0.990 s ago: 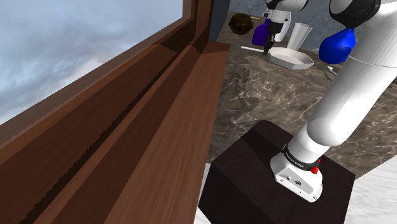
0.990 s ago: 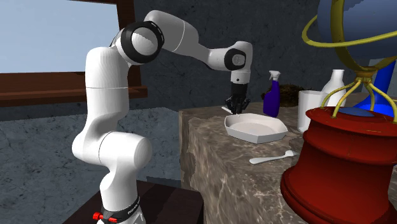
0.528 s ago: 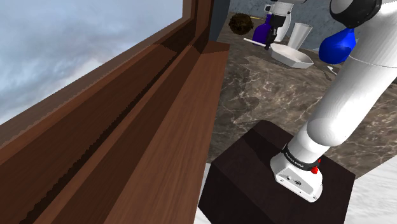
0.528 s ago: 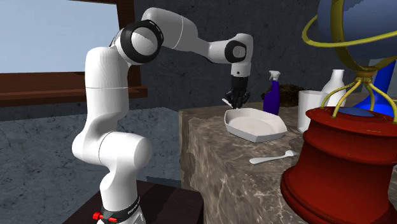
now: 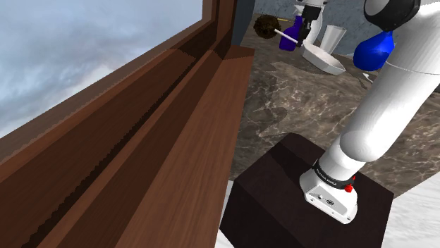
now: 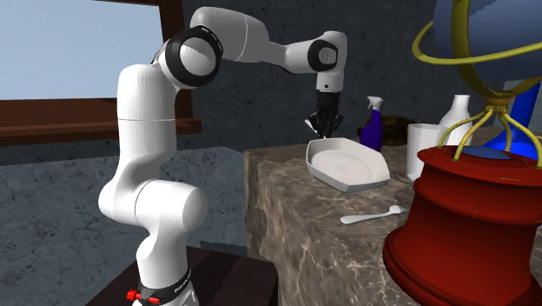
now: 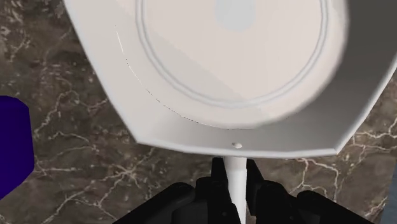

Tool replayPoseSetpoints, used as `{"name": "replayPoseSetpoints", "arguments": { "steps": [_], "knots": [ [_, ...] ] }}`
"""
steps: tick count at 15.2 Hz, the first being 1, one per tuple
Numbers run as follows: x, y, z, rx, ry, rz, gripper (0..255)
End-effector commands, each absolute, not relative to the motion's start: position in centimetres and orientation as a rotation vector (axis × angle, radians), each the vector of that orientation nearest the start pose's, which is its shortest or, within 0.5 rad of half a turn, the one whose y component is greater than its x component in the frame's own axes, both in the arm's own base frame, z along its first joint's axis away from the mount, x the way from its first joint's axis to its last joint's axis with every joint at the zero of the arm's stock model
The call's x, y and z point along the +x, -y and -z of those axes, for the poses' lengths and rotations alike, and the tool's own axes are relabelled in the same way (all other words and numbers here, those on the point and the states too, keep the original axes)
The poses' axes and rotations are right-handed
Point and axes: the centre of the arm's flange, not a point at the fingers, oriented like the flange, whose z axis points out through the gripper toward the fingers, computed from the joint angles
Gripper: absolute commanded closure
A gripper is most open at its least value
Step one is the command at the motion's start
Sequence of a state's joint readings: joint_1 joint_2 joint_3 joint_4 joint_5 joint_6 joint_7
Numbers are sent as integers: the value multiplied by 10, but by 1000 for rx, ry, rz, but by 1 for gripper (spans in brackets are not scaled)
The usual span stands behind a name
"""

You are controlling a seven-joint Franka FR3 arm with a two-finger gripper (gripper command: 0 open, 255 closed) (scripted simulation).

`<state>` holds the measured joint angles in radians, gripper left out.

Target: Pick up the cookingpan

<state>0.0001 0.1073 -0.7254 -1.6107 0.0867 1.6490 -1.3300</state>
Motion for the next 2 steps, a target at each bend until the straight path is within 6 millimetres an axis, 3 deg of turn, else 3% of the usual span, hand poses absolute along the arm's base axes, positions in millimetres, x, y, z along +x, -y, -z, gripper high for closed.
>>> {"name": "replayPoseSetpoints", "arguments": {
  "steps": [1, 2],
  "knots": [
    [452, 365, -572, -2961, 912, -13, 255],
    [452, 365, -572, -2961, 912, -13, 255]
  ]
}}
